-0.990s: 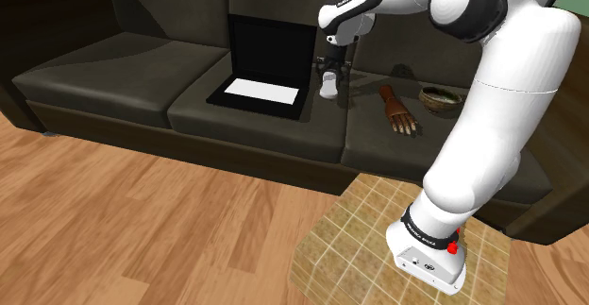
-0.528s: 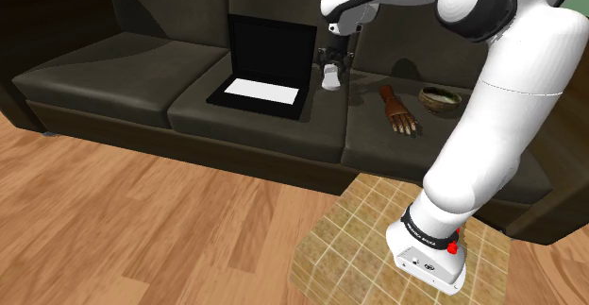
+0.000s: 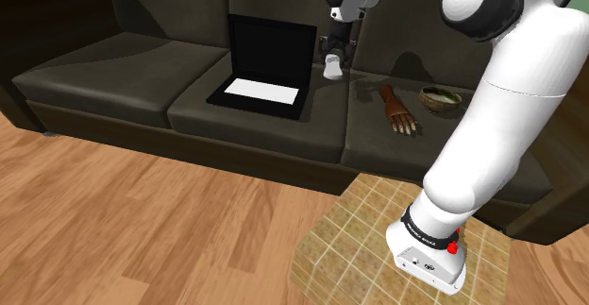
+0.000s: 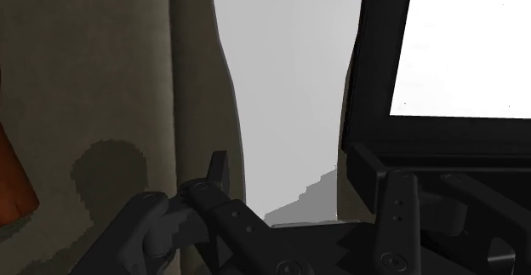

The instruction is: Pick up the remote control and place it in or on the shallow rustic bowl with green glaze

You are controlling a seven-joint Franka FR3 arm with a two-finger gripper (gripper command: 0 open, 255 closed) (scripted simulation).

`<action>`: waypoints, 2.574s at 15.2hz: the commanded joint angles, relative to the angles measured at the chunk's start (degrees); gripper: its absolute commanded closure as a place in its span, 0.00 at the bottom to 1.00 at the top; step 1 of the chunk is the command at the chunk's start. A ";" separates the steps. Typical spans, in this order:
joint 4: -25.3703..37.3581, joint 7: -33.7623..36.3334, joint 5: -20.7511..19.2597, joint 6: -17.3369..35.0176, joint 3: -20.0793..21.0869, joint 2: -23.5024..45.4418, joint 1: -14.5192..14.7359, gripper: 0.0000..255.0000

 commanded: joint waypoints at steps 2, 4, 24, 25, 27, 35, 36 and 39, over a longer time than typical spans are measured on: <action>1.76 0.07 -0.13 -2.17 -0.05 -0.41 -0.03 1.00; 0.75 -0.95 -0.33 -2.24 -0.54 -1.48 -0.60 1.00; -10.30 -24.81 -3.81 -1.20 -13.00 -11.47 -12.99 1.00; -10.15 -26.19 -3.83 -1.27 -13.73 -11.38 -13.64 1.00; -9.66 -29.01 -3.78 -1.46 -15.21 -11.02 -14.96 1.00; -5.01 -41.17 -1.86 -2.67 -21.10 -6.84 -20.63 1.00; -4.12 -42.79 -1.38 -2.89 -21.77 -5.99 -21.45 1.00; -1.26 -47.37 0.25 -3.66 -23.61 -3.26 -23.84 1.00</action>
